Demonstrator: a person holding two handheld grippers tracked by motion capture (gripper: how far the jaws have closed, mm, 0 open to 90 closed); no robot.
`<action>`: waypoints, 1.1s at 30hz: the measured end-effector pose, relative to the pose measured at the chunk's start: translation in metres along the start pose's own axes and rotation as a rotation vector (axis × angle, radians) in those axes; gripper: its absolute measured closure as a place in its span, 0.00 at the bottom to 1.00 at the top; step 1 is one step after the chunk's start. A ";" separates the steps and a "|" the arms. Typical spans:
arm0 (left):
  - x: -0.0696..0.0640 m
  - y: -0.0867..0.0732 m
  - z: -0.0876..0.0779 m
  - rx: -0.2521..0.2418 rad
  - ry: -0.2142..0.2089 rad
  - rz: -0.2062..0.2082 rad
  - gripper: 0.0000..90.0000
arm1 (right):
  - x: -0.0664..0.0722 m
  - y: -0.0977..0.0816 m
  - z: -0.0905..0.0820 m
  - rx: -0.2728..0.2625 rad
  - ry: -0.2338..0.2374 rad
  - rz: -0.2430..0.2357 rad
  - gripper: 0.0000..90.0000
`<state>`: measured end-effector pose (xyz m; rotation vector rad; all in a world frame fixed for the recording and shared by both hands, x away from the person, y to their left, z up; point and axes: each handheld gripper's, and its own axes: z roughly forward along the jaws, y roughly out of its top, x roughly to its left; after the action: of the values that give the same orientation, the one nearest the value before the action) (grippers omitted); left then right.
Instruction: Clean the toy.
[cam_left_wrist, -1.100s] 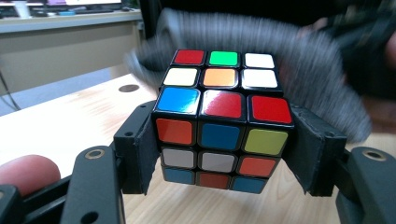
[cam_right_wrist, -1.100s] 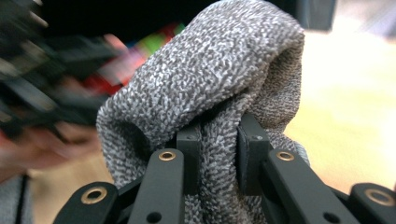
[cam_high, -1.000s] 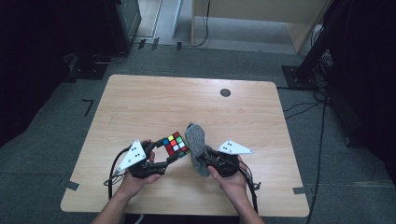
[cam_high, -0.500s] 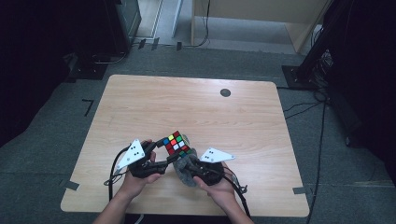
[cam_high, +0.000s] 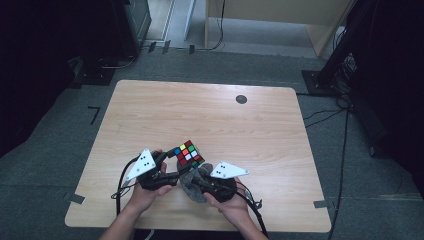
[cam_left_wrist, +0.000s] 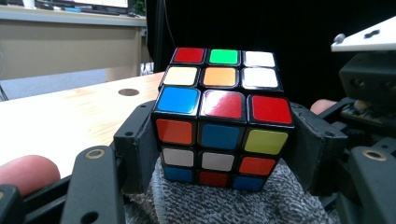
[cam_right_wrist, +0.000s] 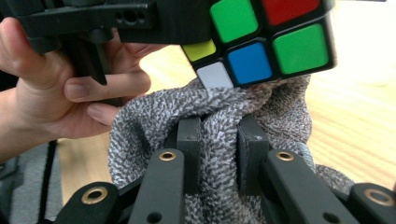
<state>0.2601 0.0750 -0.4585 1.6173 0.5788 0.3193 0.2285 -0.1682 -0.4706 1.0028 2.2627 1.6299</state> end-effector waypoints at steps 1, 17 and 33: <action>0.001 0.000 0.000 -0.005 0.006 0.000 0.38 | -0.003 0.001 -0.003 -0.012 -0.005 0.006 0.85; 0.006 -0.001 -0.001 -0.001 0.048 -0.006 0.38 | -0.049 -0.002 -0.024 -0.033 -0.282 0.027 0.56; 0.003 0.008 0.003 -0.004 0.034 -0.098 0.38 | -0.014 0.001 -0.011 -0.139 -0.183 -0.227 0.28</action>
<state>0.2652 0.0736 -0.4512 1.5768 0.6807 0.2748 0.2343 -0.1851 -0.4686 0.7943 2.0304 1.5108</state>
